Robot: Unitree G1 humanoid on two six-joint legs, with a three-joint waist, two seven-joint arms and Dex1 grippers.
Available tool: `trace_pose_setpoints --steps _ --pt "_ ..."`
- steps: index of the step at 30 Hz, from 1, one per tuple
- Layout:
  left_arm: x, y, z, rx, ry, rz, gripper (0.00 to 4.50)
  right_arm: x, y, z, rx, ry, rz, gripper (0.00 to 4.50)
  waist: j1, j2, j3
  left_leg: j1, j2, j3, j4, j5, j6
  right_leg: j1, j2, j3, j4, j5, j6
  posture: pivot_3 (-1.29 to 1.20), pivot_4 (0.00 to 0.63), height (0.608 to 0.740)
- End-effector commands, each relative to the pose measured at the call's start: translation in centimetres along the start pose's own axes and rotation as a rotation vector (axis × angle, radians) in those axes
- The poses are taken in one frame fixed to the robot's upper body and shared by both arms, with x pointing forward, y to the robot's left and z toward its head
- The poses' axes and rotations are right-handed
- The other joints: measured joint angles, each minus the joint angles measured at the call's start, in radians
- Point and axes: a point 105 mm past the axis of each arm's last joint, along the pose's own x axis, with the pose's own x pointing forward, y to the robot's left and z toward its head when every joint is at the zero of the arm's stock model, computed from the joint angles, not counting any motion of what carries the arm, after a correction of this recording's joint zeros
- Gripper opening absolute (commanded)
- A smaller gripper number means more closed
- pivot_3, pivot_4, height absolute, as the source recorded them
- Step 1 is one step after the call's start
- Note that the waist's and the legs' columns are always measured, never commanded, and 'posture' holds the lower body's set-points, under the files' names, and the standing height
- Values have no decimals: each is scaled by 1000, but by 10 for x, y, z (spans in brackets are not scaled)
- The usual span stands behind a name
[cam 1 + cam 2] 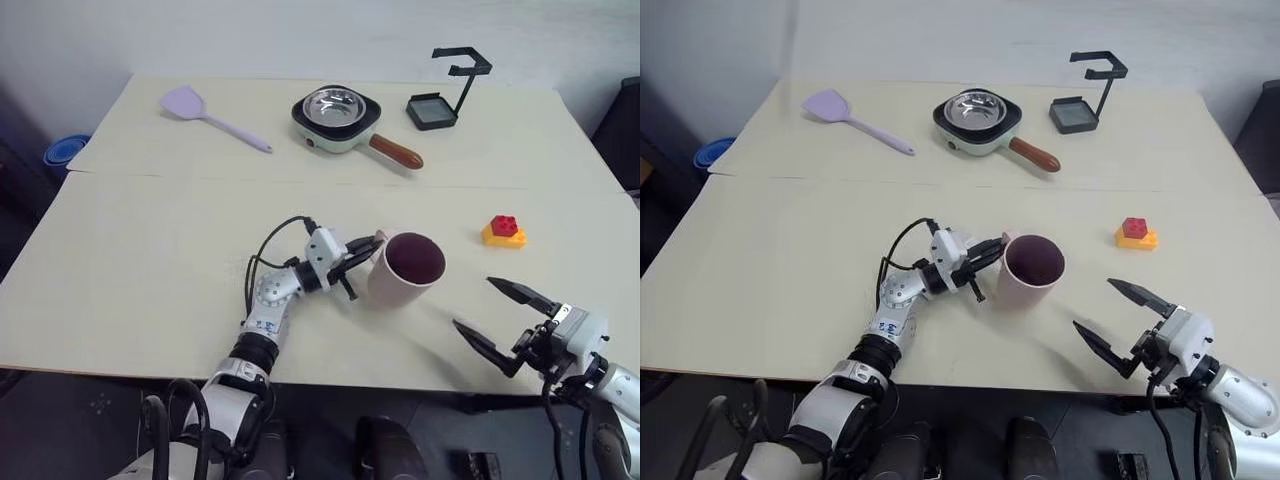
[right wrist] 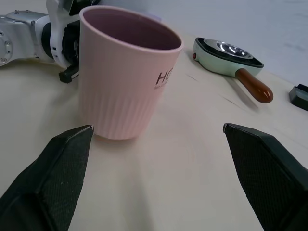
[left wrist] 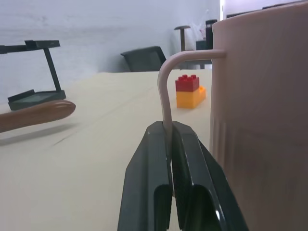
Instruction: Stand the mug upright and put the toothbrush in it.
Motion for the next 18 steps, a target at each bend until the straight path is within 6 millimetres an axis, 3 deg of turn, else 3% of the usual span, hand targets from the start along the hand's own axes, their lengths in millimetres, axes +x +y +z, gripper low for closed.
trace_pose_setpoints --steps 1,7,13,16,18 --pt "-3 -3 -6 -26 23 -17 267 4 0 9 -15 -36 -14 4500 0 1 -1 0 0 0 0 0 0 0 0 0 0 0 0 0 150 740" --pt "-8 1 2 -28 17 -34 1765 11 -3 9 -11 -48 -10 4500 -1 1 -1 0 0 0 0 0 0 0 0 0 -1 0 0 0 150 740" --pt "-25 15 30 -30 9 -54 3394 19 -1 6 10 -56 17 4500 -1 1 -1 -1 0 -1 0 0 0 0 0 -1 -1 0 0 0 150 740" --pt "-45 26 60 -6 -23 -62 3394 23 1 5 22 -61 27 4500 -1 1 -1 -1 1 -1 0 0 0 1 0 -1 0 0 0 0 150 740" --pt "-71 36 76 29 10 -69 3394 27 2 2 41 -63 48 4500 -6 1 -1 -1 3 -2 0 0 0 1 0 -1 0 0 0 0 150 740"
